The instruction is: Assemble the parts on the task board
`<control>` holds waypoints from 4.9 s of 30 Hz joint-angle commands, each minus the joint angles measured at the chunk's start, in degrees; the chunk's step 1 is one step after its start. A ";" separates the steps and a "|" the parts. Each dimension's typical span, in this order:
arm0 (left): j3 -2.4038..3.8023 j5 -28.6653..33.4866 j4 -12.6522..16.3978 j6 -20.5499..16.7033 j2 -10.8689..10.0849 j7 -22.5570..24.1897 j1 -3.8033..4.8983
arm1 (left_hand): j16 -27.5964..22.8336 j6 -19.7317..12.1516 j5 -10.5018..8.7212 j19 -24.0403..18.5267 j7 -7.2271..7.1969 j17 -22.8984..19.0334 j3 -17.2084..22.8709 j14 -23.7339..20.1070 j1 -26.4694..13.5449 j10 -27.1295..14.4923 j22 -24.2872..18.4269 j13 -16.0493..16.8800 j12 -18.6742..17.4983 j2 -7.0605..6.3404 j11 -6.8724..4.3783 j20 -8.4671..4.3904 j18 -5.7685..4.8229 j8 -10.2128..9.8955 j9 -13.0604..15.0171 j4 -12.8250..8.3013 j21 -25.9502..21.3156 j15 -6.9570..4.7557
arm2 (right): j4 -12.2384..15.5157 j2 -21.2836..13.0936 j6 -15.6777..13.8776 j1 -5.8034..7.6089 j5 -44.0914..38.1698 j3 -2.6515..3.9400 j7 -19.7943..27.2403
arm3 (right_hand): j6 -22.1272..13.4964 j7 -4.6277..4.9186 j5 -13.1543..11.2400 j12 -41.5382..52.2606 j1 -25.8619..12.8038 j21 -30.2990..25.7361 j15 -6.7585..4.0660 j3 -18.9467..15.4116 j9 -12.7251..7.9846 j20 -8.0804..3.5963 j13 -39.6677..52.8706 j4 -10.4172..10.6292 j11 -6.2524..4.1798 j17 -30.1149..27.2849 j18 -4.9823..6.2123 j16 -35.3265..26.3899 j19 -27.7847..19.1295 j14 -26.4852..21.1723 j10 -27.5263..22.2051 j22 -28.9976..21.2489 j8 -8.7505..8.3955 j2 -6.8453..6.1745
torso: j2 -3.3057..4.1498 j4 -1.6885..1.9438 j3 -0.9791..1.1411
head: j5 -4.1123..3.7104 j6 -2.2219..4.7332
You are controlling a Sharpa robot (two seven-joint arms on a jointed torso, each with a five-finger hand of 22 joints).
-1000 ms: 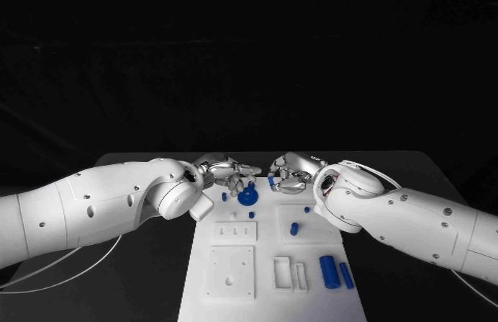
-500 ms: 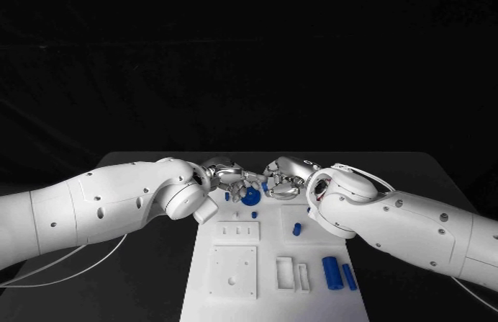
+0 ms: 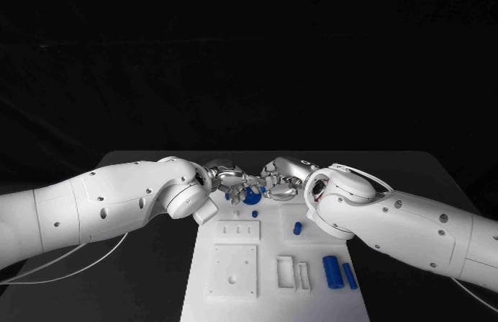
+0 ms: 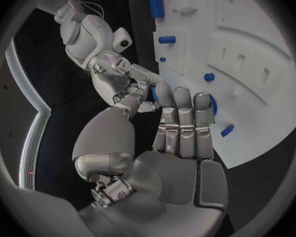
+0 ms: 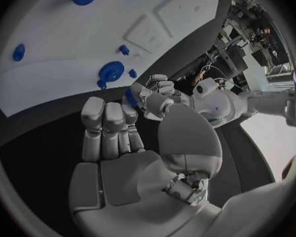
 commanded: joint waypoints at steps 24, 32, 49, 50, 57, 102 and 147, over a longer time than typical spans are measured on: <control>0.03 -0.60 -0.50 1.80 0.69 -0.81 0.11 | 1.91 1.76 2.55 -0.96 -0.21 -1.22 0.08 -0.34 2.12 -0.59 0.89 -0.06 1.81 5.98 -0.12 -4.15 0.13 -0.38 0.53 -3.77 1.65 -0.42 | 0.97 0.57 1.89 0.04 0.06 -0.46 -0.88 | 11.77 -0.66 -0.29 0.09 -0.10 0.23 -0.41 0.56 0.23 -0.24 -0.15 0.11 -1.54 -0.09 4.80 0.13 0.04 0.13 -1.34 0.51 0.05 -0.77 | -0.01 0.04 -0.05 | -0.15 -0.09; 0.01 -0.89 -1.05 2.16 1.04 -1.35 0.10 | 2.51 2.78 3.99 -0.87 -0.46 -1.57 0.04 -0.22 1.40 -0.36 0.76 -0.12 2.38 6.53 -0.35 -4.30 0.06 -0.12 0.84 -5.05 2.09 -0.57 | 1.16 0.69 2.02 0.04 0.07 -0.53 -1.05 | 11.77 -0.66 -0.29 0.08 -0.10 0.21 -0.41 0.61 0.26 -0.23 -0.16 0.13 -1.54 -0.09 4.81 0.12 0.04 0.13 -1.33 0.50 0.03 -0.79 | 0.00 0.00 -0.03 | 0.31 0.14; 0.00 -2.11 -0.93 3.75 1.01 -2.62 0.10 | 4.05 4.82 0.28 -0.45 -1.12 -2.16 0.35 0.32 -1.74 0.47 0.36 -0.18 3.80 2.87 -0.98 -4.81 0.21 0.30 1.65 -3.42 2.81 -1.03 | 1.24 0.73 2.15 0.04 0.00 -0.61 -1.39 | 11.78 -0.66 -0.29 0.05 -0.09 0.19 -0.41 0.73 0.32 -0.23 -0.19 0.17 -1.54 -0.10 4.81 0.11 0.07 0.13 -1.31 0.47 -0.01 -0.82 | 0.01 0.00 -0.05 | 0.25 -0.04; 0.00 -2.23 -0.94 3.73 1.01 -2.68 0.10 | 4.13 4.94 0.27 -0.43 -1.17 -2.18 0.39 0.35 -1.78 0.50 0.35 -0.17 3.87 2.82 -1.03 -4.83 0.22 0.34 1.71 -3.35 2.85 -1.05 | 1.25 0.73 2.15 0.04 0.00 -0.61 -1.40 | 11.78 -0.66 -0.29 0.05 -0.09 0.19 -0.41 0.74 0.32 -0.23 -0.19 0.17 -1.54 -0.10 4.81 0.11 0.07 0.13 -1.31 0.47 -0.02 -0.82 | 0.01 0.00 -0.05 | 0.25 -0.04; -0.01 -2.57 -1.05 3.92 1.17 -3.01 0.10 | 4.44 5.15 0.20 -0.33 -1.26 -2.23 0.44 0.45 -2.07 0.62 0.33 -0.14 4.16 2.46 -1.12 -4.90 0.23 0.36 1.87 -3.03 3.03 -1.12 | 1.47 0.75 2.20 0.04 -0.03 -0.61 -1.50 | 11.78 -0.67 -0.30 0.04 -0.09 0.18 -0.41 0.78 0.35 -0.23 -0.20 0.18 -1.54 -0.10 4.81 0.10 0.08 0.13 -1.31 0.47 -0.03 -0.83 | 0.00 0.05 -0.07 | 0.25 -0.08; -0.05 -3.25 -1.29 3.52 1.13 -3.38 0.08 | 5.77 4.59 9.71 -0.92 -0.69 -3.94 8.99 -0.28 1.77 0.11 -0.18 -1.02 5.10 8.89 -0.56 -4.68 -0.27 -1.09 3.03 -9.29 4.38 -0.80 | 1.69 0.65 2.68 0.03 -0.13 -0.67 -1.91 | 11.81 -0.66 -0.29 -0.02 -0.10 0.13 -0.40 1.02 0.50 -0.21 -0.25 0.27 -1.53 -0.12 4.81 0.07 0.13 0.13 -1.26 0.42 -0.13 -0.94 | -0.02 -0.03 -0.03 | 0.43 -0.16; -0.06 -5.72 -1.30 2.20 0.43 -2.59 0.06 | 6.85 7.47 16.20 -0.54 -1.98 -5.15 11.14 0.54 -0.70 1.00 -0.82 -1.82 5.52 9.03 -1.79 -4.71 0.10 0.68 7.09 -11.93 5.72 -0.78 | -0.89 -0.87 -5.59 -0.01 5.98 -2.11 1.15 | 4.66 2.21 0.09 -2.31 -2.84 -1.57 2.05 -7.35 -3.22 -0.08 -2.03 4.48 1.06 -0.59 4.81 -1.18 -0.98 -1.12 -3.17 0.00 -7.97 -7.61 | 0.00 0.01 -0.07 | 0.57 0.08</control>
